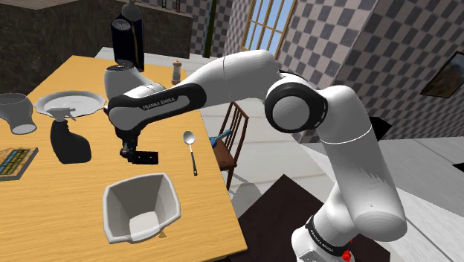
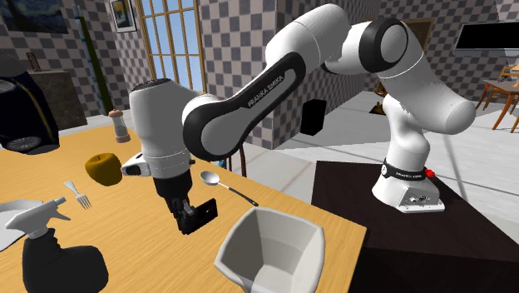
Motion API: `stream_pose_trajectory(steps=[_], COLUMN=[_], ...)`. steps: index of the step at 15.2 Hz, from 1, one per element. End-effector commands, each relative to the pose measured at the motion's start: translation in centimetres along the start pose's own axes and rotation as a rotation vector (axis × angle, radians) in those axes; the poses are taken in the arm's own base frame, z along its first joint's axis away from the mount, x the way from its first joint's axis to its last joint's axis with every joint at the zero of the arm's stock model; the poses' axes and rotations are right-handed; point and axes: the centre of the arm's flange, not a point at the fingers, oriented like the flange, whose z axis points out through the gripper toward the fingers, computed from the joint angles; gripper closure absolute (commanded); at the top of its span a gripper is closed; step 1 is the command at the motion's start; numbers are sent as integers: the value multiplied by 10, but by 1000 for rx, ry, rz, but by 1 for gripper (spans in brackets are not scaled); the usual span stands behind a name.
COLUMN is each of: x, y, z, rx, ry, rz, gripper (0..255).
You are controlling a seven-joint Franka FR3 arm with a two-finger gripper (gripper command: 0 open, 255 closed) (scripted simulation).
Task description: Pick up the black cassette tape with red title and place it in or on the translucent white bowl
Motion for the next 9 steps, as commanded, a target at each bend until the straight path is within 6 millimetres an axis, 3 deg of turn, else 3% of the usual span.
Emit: stream_pose_trajectory(steps=[1, 9], x=[-1, -1], y=[1, 1], z=[-11, -53], rx=[0, 0], ry=[0, 0], rz=[0, 0], gripper=[255, 255])
